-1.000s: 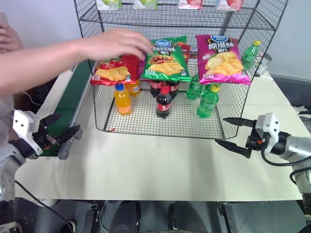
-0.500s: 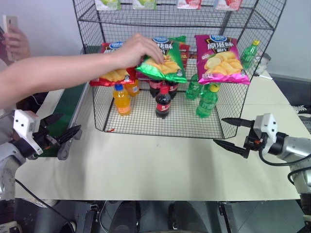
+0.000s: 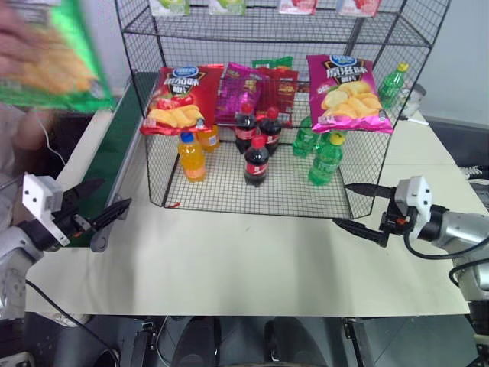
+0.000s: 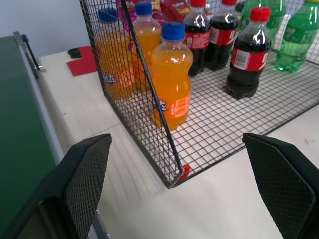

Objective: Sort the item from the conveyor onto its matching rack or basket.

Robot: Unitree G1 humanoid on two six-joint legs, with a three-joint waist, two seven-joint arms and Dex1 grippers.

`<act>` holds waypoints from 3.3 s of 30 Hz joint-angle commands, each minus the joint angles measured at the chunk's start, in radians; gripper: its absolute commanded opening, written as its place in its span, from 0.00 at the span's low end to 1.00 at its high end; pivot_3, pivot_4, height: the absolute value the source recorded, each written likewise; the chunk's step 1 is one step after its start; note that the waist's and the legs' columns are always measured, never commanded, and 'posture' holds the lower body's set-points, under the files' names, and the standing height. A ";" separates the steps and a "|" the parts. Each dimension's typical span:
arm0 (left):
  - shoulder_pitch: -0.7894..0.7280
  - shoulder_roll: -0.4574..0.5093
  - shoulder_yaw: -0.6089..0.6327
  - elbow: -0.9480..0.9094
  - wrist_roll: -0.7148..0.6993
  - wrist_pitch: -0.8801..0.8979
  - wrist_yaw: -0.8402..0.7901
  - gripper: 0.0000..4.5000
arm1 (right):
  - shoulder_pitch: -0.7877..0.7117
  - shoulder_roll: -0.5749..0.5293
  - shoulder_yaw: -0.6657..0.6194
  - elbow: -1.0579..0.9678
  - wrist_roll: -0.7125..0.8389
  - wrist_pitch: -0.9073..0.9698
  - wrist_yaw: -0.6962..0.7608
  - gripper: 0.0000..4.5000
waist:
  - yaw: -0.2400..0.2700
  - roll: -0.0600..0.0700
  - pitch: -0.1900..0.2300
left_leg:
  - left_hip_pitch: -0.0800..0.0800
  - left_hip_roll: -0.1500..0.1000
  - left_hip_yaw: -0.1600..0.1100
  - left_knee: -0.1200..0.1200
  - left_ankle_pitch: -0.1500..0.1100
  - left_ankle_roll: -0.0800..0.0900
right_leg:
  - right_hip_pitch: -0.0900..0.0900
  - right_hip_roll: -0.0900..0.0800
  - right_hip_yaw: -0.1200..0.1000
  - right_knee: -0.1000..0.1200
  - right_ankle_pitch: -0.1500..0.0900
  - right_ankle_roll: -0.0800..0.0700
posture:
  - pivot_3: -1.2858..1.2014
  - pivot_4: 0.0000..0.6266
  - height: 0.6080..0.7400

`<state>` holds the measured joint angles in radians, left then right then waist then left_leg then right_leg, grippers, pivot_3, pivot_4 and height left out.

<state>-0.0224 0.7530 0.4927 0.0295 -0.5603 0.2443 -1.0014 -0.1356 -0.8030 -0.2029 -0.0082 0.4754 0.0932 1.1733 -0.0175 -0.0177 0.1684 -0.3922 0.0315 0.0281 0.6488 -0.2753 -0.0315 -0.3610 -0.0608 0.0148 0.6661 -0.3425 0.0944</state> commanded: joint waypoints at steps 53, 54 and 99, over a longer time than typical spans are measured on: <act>0.027 0.007 0.036 -0.024 0.030 -0.183 0.048 1.00 | -0.070 0.015 0.045 -0.037 -0.019 0.007 -0.016 0.99 | 0.000 0.000 0.000 | 0.000 0.000 0.000 0.000 0.000 0.000 | 0.000 0.000 0.000 0.000 0.000 0.000 | 0.52 0.24 0.99; 0.027 0.006 0.036 -0.023 0.031 -0.186 0.047 1.00 | -0.069 0.016 0.045 -0.038 -0.019 0.007 -0.017 0.99 | 0.000 0.000 0.000 | 0.000 0.000 0.000 0.000 0.000 0.000 | 0.000 0.000 0.000 0.000 0.000 0.000 | 0.52 0.24 0.99; 0.160 0.022 0.061 -0.024 0.132 -0.351 0.040 1.00 | -0.121 0.064 0.091 -0.097 0.022 0.104 -0.008 0.99 | -0.003 0.000 0.000 | 0.000 0.000 0.000 0.000 0.000 0.000 | 0.000 0.000 0.000 0.000 0.000 0.000 | 0.52 0.24 0.99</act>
<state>0.1338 0.7600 0.5282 0.0174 -0.4462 -0.0696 -0.9701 -0.2488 -0.7382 -0.1024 -0.0584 0.4719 0.1918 1.1658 -0.0205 -0.0176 0.1684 -0.3922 0.0318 0.0281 0.6484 -0.2754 -0.0315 -0.3613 -0.0609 0.0149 0.6660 -0.3425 0.0943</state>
